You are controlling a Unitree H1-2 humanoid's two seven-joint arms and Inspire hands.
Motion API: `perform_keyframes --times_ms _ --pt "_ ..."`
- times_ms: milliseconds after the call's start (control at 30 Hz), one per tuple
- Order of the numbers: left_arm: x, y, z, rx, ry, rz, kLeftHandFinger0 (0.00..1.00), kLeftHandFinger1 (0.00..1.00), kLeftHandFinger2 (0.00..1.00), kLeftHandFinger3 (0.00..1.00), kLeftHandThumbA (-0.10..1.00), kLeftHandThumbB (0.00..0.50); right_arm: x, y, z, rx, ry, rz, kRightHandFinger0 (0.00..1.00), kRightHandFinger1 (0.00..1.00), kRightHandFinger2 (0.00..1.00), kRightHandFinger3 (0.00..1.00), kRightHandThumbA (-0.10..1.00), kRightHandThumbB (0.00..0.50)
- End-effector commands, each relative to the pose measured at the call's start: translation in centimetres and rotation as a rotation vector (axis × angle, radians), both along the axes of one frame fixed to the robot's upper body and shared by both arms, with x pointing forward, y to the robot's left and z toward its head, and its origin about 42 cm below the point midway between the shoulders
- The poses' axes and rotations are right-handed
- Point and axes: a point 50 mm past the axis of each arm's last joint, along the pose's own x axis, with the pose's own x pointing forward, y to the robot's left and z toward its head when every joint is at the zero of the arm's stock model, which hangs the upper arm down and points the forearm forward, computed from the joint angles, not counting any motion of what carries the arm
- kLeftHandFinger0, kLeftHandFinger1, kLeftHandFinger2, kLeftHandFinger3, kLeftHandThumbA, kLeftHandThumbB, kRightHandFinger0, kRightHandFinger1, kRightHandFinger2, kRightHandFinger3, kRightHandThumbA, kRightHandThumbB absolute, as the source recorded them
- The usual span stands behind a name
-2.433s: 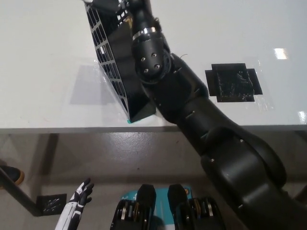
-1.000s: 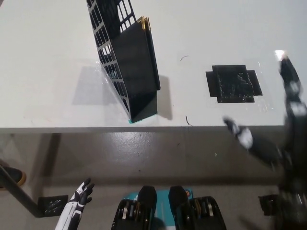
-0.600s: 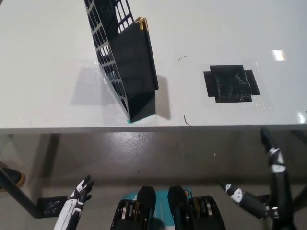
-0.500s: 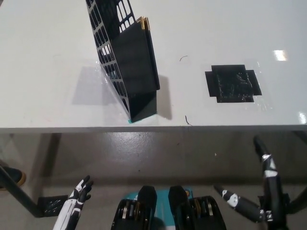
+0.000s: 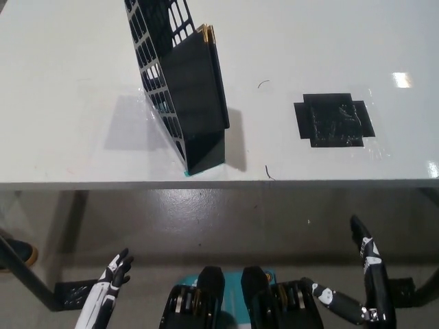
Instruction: A notebook is kept standing on the table on the right hand side and a black shelf is kept on the left hand side and the robot uses its right hand to grab the notebook and places it in the shelf
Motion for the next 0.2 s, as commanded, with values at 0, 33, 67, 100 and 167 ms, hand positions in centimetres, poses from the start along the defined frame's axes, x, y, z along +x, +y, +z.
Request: perform_keyframes --times_ms 0,33,67,100,167 --pt "0.5 0.42 0.74 0.016 -0.048 0.001 1.0 1.0 1.0 1.0 1.0 0.177 1.21 -0.09 1.09 0.047 -0.074 0.007 1.0 1.0 1.0 1.0 1.0 0.357" --pt "0.48 0.42 0.75 0.021 -0.045 0.001 1.0 1.0 1.0 1.0 1.0 0.179 1.24 -0.14 1.05 0.044 -0.073 0.008 1.0 1.0 1.0 1.0 1.0 0.355" --pt "0.48 0.47 0.78 0.025 -0.049 -0.001 1.0 1.0 1.0 1.0 1.0 0.168 1.32 -0.17 0.98 0.047 -0.068 0.012 1.0 1.0 1.0 1.0 1.0 0.355" --pt "0.48 0.46 0.81 0.022 -0.051 -0.001 1.0 1.0 1.0 1.0 1.0 0.166 1.37 -0.2 0.89 0.054 -0.064 0.008 1.0 1.0 1.0 1.0 1.0 0.363" --pt "0.49 0.46 0.81 0.018 -0.05 0.0 1.0 1.0 1.0 1.0 1.0 0.161 1.53 -0.21 0.85 0.081 -0.056 0.013 1.0 1.0 1.0 1.0 1.0 0.341"
